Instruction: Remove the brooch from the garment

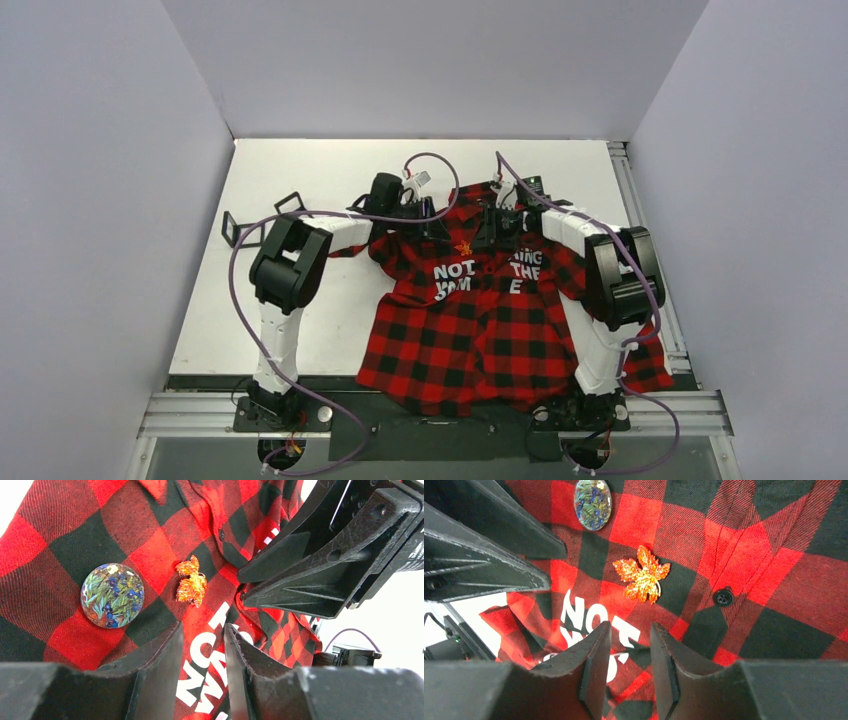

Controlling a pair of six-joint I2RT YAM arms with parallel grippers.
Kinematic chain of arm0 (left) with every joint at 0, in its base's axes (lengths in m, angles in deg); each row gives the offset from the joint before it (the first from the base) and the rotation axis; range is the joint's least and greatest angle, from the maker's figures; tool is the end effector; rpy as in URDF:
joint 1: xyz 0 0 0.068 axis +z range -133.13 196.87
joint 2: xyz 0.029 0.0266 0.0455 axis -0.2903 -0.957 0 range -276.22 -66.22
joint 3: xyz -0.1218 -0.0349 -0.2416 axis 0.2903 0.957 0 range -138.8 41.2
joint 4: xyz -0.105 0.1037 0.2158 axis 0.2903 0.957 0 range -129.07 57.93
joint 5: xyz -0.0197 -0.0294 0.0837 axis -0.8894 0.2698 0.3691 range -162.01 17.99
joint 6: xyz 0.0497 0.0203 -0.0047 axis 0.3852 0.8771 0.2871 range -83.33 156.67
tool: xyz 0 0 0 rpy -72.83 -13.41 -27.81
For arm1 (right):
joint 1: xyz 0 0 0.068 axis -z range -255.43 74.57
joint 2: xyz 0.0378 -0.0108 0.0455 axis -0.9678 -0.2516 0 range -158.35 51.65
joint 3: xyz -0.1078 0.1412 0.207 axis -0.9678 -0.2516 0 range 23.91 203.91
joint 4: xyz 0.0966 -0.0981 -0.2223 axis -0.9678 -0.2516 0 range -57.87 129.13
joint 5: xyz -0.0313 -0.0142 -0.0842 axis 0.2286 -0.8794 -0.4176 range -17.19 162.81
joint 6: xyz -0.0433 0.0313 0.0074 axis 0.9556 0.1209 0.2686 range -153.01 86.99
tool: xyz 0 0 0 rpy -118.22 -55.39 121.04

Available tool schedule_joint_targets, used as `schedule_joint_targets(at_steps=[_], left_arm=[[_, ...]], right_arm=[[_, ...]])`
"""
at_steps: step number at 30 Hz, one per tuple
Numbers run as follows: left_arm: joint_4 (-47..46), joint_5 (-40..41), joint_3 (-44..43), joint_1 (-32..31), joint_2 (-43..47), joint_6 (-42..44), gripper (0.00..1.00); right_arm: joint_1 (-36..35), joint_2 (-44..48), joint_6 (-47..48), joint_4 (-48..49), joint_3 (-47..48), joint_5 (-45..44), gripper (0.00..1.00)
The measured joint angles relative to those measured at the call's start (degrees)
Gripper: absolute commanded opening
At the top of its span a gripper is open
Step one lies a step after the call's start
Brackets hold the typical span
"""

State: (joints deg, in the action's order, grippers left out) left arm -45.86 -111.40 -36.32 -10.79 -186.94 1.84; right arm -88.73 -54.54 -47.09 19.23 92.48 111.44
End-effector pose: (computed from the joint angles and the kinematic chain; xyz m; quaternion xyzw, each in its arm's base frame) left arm 0.3936 -0.2318 0.1563 0.0991 0.8483 -0.4774 0.2067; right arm 0.3637 0.1088 0.1790 -0.0863 0.9066 0.3711 0.1813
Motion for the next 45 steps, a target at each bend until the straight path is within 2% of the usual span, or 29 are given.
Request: schedule_joint_targets(at_steps=[11, 24, 30, 36, 45], left_arm=[[-3.61, -0.11, -0.55, -1.09, -5.27, -5.66, 0.36], [-6.73, -0.07, -2.97, -3.28, -8.52, -9.33, 0.36], [-8.09, -0.09, -2.99, -4.17, -8.52, -11.1, 0.29], [-9.86, -0.11, -3.02, -4.68, -8.52, -12.68, 0.19], [-11.65, -0.2, -4.0, -4.76, -10.12, -16.06, 0.0]], right_arm=[[-0.35, -4.07, -4.55, 6.4, -2.16, -0.33, 0.29], [-0.17, -4.28, -3.5, 6.38, -2.56, -0.72, 0.31], [0.26, -3.93, -1.75, 6.21, -2.95, -0.26, 0.36], [0.55, -1.38, 1.97, 5.35, -4.22, -1.75, 0.47], [-1.29, 3.91, 7.58, 6.56, -5.84, -8.59, 0.49]])
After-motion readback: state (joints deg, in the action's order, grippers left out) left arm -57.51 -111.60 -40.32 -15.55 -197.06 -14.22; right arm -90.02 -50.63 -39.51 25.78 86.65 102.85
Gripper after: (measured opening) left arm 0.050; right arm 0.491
